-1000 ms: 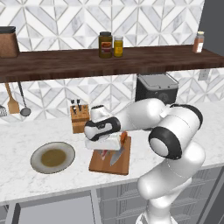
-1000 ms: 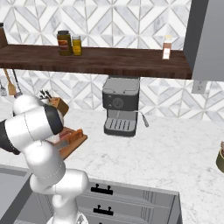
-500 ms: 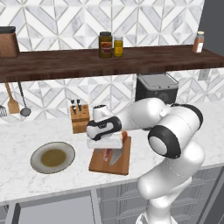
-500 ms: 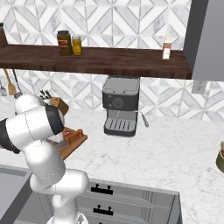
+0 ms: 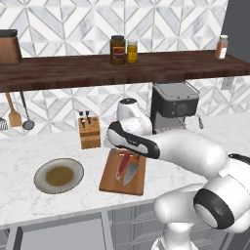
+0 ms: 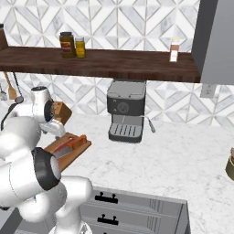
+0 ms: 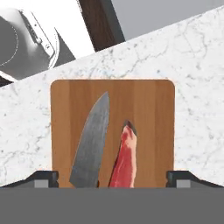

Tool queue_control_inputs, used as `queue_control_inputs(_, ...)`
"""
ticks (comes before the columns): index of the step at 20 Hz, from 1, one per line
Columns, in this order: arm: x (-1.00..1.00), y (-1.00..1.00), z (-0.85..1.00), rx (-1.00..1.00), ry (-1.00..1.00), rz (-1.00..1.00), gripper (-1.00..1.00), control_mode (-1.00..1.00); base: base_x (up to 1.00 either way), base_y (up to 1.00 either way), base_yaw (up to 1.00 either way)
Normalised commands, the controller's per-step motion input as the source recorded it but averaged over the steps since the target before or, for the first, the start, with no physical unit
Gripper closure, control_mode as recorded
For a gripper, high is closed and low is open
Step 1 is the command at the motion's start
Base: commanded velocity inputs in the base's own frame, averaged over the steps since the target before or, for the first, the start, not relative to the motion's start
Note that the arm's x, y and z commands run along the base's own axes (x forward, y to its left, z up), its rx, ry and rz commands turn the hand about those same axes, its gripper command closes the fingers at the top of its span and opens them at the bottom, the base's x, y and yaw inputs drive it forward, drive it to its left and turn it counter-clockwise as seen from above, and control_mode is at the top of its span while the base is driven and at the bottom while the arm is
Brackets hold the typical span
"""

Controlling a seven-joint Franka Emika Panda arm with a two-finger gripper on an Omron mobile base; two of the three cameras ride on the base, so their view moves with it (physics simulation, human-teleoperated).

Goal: Pick up the knife from the drawer and place it on the cutting board. Then place the meat from the plate to the cutting board.

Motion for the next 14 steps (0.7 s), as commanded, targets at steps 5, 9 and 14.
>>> queue_control_inputs(5, -1.0, -0.82, 1.0, 0.28, -0.67, 0.04, -1.0, -1.0, 0.0, 0.0, 0.0)
queue_control_inputs(9, -1.0, -0.99, 1.0, 0.23, -0.65, 0.01, -1.0, -1.0, 0.0, 0.0, 0.0)
queue_control_inputs(14, -0.95, -1.0, 0.89, 0.21, -0.66, 0.0, -1.0, -1.0, 0.0, 0.0, 0.0)
